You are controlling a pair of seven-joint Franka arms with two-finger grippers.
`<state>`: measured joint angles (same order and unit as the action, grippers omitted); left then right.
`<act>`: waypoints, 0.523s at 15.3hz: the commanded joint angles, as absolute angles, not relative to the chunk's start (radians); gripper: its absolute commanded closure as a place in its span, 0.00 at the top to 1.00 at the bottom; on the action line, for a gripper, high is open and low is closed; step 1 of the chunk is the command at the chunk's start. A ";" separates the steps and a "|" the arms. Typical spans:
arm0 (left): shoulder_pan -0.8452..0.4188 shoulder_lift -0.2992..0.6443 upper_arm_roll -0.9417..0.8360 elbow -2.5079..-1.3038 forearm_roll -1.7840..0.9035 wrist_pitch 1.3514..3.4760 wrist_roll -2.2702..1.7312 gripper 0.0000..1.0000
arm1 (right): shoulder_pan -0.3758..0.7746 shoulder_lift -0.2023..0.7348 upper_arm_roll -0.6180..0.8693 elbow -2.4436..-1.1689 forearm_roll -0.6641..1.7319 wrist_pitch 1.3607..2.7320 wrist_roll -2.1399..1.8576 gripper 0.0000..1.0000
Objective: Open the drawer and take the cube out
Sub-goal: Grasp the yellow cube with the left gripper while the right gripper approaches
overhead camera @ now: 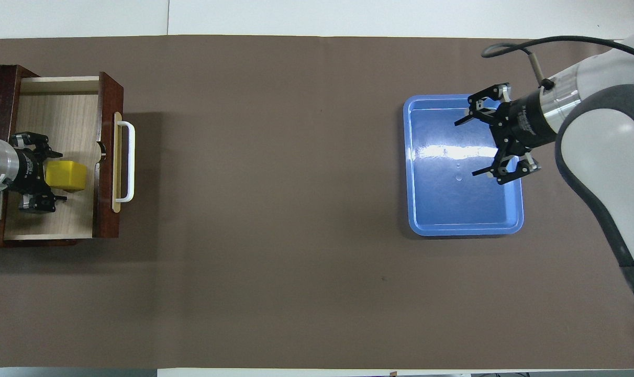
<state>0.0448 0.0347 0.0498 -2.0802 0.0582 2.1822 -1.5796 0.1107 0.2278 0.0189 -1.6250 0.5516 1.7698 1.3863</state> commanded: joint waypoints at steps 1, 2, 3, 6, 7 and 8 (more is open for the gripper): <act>0.038 0.012 0.054 -2.097 0.092 2.198 -1.605 0.00 | 0.147 0.253 0.020 -1.629 0.723 1.824 1.488 0.97; 0.037 0.018 0.054 -2.074 0.101 2.191 -1.605 0.00 | 0.170 0.271 0.020 -1.623 0.770 1.844 1.512 0.97; 0.037 0.026 0.054 -2.044 0.103 2.168 -1.606 0.00 | 0.195 0.287 0.020 -1.621 0.790 1.870 1.519 0.97; 0.011 0.064 0.051 -1.884 0.103 2.006 -1.620 0.00 | 0.256 0.363 0.020 -1.577 0.824 1.946 1.509 0.97; -0.009 0.072 0.051 -1.832 0.103 1.944 -1.635 0.00 | 0.276 0.389 0.021 -1.562 0.825 1.959 1.487 0.97; -0.035 0.083 0.051 -1.777 0.101 1.886 -1.667 0.00 | 0.293 0.406 0.020 -1.552 0.825 1.968 1.448 0.97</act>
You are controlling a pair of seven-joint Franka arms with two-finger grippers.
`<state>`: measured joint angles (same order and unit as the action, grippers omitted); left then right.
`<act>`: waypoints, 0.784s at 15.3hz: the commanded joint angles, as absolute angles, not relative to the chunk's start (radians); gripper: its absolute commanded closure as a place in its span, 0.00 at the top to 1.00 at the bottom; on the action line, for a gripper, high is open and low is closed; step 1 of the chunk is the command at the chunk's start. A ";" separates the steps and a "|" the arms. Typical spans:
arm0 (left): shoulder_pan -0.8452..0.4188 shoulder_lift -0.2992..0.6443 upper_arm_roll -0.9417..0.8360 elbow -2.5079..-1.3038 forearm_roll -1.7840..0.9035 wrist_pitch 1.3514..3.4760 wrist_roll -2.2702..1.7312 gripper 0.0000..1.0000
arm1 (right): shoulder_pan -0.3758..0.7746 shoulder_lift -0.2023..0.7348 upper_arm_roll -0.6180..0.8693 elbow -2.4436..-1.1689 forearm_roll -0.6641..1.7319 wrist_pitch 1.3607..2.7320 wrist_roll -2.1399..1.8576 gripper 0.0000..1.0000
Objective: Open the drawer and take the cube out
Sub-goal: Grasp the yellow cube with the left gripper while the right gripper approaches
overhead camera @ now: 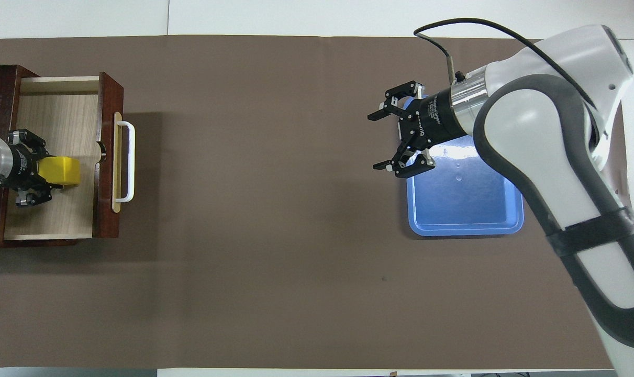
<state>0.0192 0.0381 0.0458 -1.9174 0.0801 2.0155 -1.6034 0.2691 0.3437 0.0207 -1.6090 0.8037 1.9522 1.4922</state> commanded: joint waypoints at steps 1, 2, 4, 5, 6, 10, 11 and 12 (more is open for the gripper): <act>-0.066 0.089 0.051 -1.735 0.101 1.837 -1.721 0.00 | 0.308 0.420 0.020 -1.549 0.828 1.979 1.406 0.97; -0.105 0.095 0.051 -1.711 0.101 1.795 -1.783 0.00 | 0.314 0.423 0.020 -1.549 0.839 1.989 1.376 0.97; -0.191 0.097 0.051 -1.703 0.101 1.757 -1.873 0.00 | 0.324 0.433 0.020 -1.545 0.860 1.996 1.350 0.97; -0.227 0.095 0.051 -1.703 0.101 1.753 -1.926 0.00 | 0.331 0.434 0.020 -1.539 0.861 1.999 1.350 0.97; -0.257 0.095 0.049 -1.703 0.100 1.756 -1.984 0.00 | 0.348 0.437 0.020 -1.528 0.861 1.999 1.351 0.97; -0.374 0.095 0.046 -1.704 0.081 1.769 -2.117 0.00 | 0.376 0.445 0.020 -1.508 0.859 1.999 1.371 0.97; -0.397 0.095 0.046 -1.707 0.078 1.785 -2.153 0.00 | 0.380 0.445 0.020 -1.508 0.861 2.000 1.370 0.97; -0.425 0.095 0.046 -1.712 0.078 1.811 -2.193 0.00 | 0.385 0.443 0.020 -1.511 0.858 2.011 1.370 0.97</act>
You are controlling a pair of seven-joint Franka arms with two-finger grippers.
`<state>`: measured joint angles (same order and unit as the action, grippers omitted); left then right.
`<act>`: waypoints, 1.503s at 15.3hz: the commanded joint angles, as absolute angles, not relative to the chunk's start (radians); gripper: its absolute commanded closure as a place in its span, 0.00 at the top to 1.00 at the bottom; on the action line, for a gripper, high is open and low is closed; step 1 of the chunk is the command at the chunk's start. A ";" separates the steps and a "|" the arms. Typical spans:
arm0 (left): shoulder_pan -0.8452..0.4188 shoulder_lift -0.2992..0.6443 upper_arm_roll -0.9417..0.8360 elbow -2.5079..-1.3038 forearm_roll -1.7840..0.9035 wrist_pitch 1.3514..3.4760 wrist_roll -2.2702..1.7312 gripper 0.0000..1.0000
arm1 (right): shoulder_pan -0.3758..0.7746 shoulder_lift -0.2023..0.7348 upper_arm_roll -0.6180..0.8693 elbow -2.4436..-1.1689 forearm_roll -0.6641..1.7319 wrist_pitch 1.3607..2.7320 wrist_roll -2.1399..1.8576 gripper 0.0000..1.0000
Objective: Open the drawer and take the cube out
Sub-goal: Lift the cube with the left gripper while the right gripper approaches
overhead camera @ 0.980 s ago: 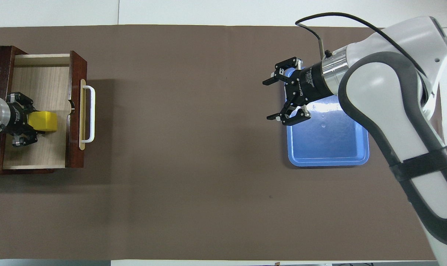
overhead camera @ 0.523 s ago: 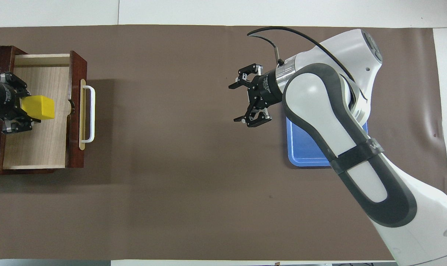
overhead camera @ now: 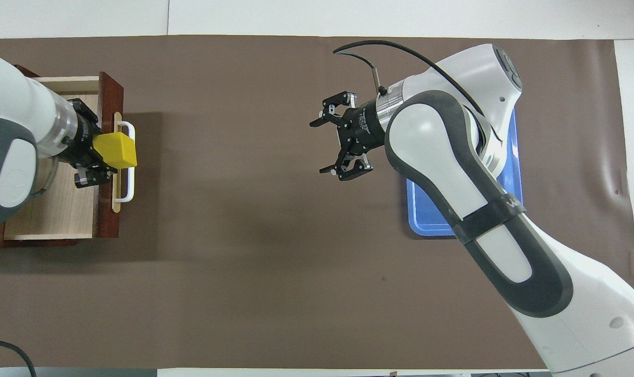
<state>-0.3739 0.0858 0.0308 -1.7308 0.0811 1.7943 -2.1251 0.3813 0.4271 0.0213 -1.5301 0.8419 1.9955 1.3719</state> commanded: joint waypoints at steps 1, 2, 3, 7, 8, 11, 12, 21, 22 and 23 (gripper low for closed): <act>-0.443 0.095 0.045 -1.715 0.078 1.828 -2.227 0.00 | 0.385 0.443 0.020 -1.516 0.856 2.013 1.370 0.99; -0.460 0.097 0.044 -1.721 0.078 1.850 -2.261 0.00 | 0.387 0.442 0.020 -1.520 0.856 2.014 1.370 1.00; -0.472 0.100 0.044 -1.723 0.078 1.871 -2.287 0.00 | 0.387 0.442 0.020 -1.525 0.854 2.016 1.370 1.00; -0.495 0.127 0.044 -1.715 0.078 1.922 -2.339 0.00 | 0.388 0.442 0.020 -1.531 0.856 2.020 1.397 1.00; -0.499 0.146 0.044 -1.709 0.078 1.927 -2.347 0.00 | 0.388 0.439 0.020 -1.542 0.856 2.025 1.416 1.00; -0.515 0.205 0.046 -1.657 0.072 1.918 -2.355 0.00 | 0.388 0.437 0.020 -1.562 0.856 2.059 1.419 1.00; -0.511 0.213 0.048 -1.646 0.051 1.916 -2.361 0.00 | 0.388 0.437 0.020 -1.563 0.856 2.060 1.420 1.00; -0.532 0.244 0.049 -1.621 0.035 1.921 -2.367 0.00 | 0.413 0.437 0.020 -1.557 0.856 2.062 1.422 0.99; -0.532 0.244 0.049 -1.621 0.035 1.919 -2.367 0.00 | 0.414 0.437 0.018 -1.548 0.856 2.062 1.424 0.99; -0.532 0.244 0.049 -1.623 0.035 1.922 -2.367 0.00 | 0.411 0.440 0.020 -1.537 0.857 2.054 1.427 0.99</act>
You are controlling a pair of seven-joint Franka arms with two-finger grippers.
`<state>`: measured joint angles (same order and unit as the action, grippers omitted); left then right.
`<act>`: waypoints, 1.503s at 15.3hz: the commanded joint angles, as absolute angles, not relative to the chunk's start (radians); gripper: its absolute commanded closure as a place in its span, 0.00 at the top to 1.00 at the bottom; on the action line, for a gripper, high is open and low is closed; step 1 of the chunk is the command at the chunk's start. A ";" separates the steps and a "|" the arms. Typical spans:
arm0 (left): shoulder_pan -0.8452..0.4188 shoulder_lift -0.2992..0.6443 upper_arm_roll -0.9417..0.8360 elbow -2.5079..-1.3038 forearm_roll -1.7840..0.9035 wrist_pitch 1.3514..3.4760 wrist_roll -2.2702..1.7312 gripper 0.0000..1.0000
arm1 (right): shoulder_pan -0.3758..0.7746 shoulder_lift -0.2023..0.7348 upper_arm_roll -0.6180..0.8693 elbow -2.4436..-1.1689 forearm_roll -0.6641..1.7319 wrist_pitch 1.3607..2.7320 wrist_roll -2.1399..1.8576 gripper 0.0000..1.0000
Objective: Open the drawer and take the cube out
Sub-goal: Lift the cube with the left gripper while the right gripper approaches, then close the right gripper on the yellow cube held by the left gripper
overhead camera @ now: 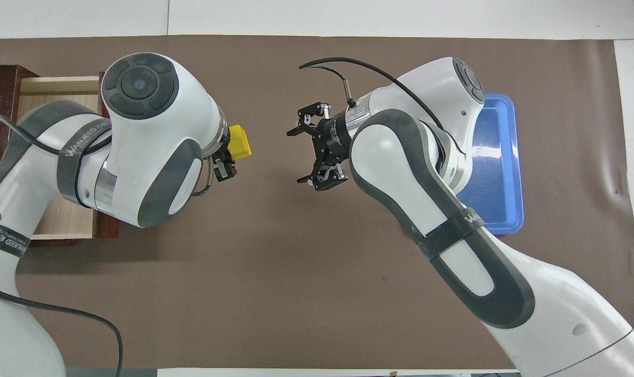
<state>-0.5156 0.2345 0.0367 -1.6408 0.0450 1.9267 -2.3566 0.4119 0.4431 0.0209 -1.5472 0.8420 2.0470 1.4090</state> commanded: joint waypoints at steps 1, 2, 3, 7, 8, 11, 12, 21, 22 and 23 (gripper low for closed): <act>-0.535 0.244 0.049 -1.626 0.035 1.924 -2.367 0.00 | 0.410 0.448 0.020 -1.516 0.854 2.046 1.433 0.99; -0.540 0.242 0.049 -1.628 0.035 1.924 -2.368 0.00 | 0.410 0.462 0.018 -1.494 0.847 2.039 1.436 0.99; -0.538 0.242 0.049 -1.628 0.037 1.924 -2.368 0.00 | 0.410 0.480 0.018 -1.456 0.842 2.019 1.443 0.99; -0.540 0.241 0.049 -1.632 0.037 1.925 -2.368 0.00 | 0.402 0.602 0.009 -1.225 0.772 1.889 1.500 0.98; -0.540 0.241 0.049 -1.632 0.037 1.925 -2.368 0.00 | 0.405 0.638 0.005 -1.168 0.767 1.866 1.500 0.97; -0.541 0.241 0.049 -1.632 0.037 1.925 -2.368 0.00 | 0.406 0.695 0.006 -1.077 0.698 1.835 1.497 0.96; -0.541 0.241 0.049 -1.632 0.037 1.925 -2.368 0.00 | 0.408 0.699 0.005 -1.075 0.698 1.842 1.496 0.96; -0.546 0.241 0.049 -1.632 0.037 1.924 -2.368 0.00 | 0.502 0.724 0.014 -1.022 0.703 1.859 1.522 0.94; -0.548 0.241 0.049 -1.632 0.037 1.924 -2.368 0.00 | 0.502 0.719 0.014 -1.029 0.703 1.856 1.522 0.94; -0.548 0.241 0.049 -1.632 0.037 1.924 -2.368 0.00 | 0.502 0.715 0.014 -1.034 0.707 1.852 1.522 0.94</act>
